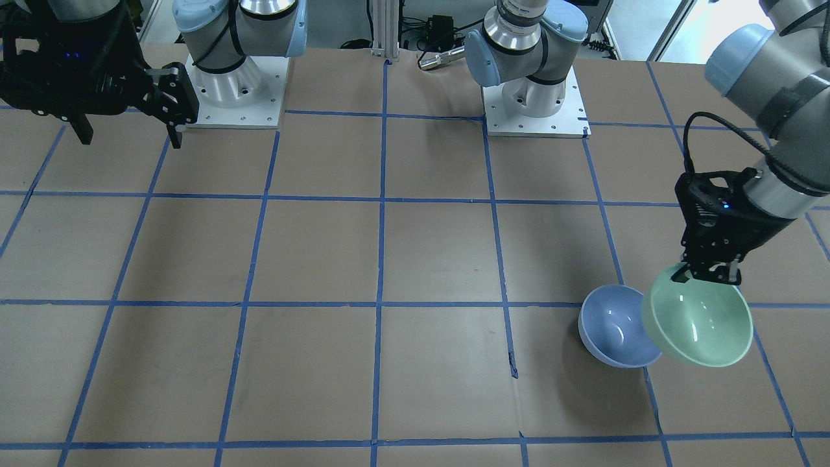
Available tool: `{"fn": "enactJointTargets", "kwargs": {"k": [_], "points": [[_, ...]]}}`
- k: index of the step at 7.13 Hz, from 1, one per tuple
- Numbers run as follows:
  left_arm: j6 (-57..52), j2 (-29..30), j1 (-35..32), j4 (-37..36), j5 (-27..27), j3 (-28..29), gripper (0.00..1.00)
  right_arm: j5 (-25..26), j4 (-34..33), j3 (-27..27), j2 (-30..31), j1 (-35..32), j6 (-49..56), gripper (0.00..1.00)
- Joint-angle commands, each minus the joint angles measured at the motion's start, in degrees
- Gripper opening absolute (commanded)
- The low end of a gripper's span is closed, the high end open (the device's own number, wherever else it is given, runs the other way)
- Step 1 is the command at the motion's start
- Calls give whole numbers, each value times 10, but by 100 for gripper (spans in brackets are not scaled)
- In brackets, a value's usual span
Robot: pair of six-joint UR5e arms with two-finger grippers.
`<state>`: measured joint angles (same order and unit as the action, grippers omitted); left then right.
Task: Stack green bowl on blue bowl
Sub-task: 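Lower the green bowl into the blue bowl with the left gripper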
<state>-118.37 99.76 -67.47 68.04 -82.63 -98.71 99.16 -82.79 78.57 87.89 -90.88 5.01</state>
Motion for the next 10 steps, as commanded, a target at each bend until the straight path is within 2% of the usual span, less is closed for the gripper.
{"fn": "enactJointTargets", "kwargs": {"k": [1,3,5,6,9,10], "points": [[10,-1,-18,-63,-3,-51,0,0,0,0,0,0,0,100],[9,-7,-17,-91,-4,-97,0,0,0,0,0,0,0,100],[9,-6,-12,-105,-9,-110,0,0,0,0,0,0,0,100],[9,-6,-12,-108,-38,-116,0,0,0,0,0,0,0,100],[-12,4,-10,-160,-39,-140,0,1,0,0,0,0,0,100],[-12,5,-10,-163,-39,-146,48,1,0,0,0,0,0,100]]}}
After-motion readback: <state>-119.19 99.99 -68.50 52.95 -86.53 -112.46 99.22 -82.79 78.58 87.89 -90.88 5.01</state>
